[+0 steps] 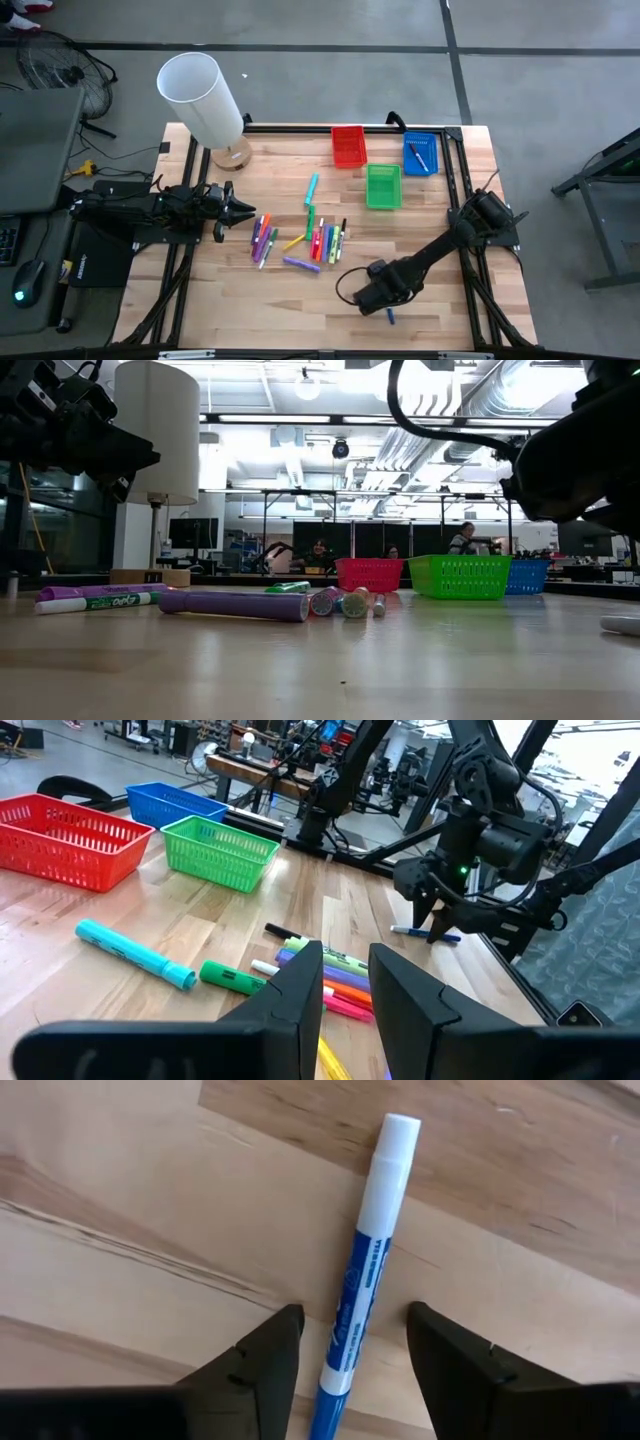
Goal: Pick & Place Markers
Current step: Put the blue marker in the blue bin
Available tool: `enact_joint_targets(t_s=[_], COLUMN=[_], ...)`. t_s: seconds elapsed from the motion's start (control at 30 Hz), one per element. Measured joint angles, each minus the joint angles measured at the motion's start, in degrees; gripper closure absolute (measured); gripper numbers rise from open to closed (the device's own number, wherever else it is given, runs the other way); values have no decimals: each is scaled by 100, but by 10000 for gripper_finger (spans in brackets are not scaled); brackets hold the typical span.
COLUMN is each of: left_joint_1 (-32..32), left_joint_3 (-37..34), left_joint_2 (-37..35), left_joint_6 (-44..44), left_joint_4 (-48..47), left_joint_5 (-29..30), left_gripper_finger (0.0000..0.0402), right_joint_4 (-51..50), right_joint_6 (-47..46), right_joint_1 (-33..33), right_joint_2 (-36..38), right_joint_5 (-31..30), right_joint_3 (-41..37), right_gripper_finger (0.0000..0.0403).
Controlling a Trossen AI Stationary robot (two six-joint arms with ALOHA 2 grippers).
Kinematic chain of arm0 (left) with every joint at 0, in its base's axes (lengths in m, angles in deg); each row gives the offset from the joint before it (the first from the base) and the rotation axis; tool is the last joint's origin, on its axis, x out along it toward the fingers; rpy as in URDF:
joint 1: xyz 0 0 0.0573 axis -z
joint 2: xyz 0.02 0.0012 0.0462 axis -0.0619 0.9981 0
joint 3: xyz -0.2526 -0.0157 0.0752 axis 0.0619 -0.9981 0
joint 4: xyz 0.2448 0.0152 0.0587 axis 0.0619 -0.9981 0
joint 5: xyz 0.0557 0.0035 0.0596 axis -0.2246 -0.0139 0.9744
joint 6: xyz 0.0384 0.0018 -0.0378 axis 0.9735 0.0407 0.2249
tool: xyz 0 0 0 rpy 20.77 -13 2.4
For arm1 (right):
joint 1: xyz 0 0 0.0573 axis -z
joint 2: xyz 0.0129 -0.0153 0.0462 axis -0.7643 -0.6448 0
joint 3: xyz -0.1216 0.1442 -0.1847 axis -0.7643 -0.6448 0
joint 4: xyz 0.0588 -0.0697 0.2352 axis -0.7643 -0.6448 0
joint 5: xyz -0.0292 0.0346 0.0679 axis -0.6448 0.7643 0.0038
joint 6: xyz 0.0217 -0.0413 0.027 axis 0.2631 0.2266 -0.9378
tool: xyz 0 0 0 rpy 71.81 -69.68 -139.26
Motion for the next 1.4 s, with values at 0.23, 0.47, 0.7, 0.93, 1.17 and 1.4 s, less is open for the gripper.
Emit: enact_joint_targets(t_s=[0.23, 0.47, 0.7, 0.93, 1.17, 1.4], left_joint_1=[0, 0, 0, 0, 0, 0], left_joint_3=[1, 1, -1, -2, 0, 1], left_joint_2=[-1, -2, 0, -2, -2, -1], left_joint_6=[1, 0, 2, 0, 0, 1], left_joint_4=[0, 0, 0, 0, 1, 2], left_joint_5=[-2, -1, 0, 1, -1, -2], left_gripper_finger=[318, 318, 318, 318, 318, 318], right_joint_4=[2, -21, -52, -72, -54, -576], right_joint_6=[42, 61, 128, 239, 381, 788], right_joint_1=[2, 11, 26, 26, 63, 88], right_joint_2=[0, 0, 2, 2, 2, -37], right_joint_5=[40, 63, 109, 74, 33, -390], right_joint_3=[0, 0, 0, 0, 0, 345], right_gripper_finger=[275, 342, 383, 383, 383, 383])
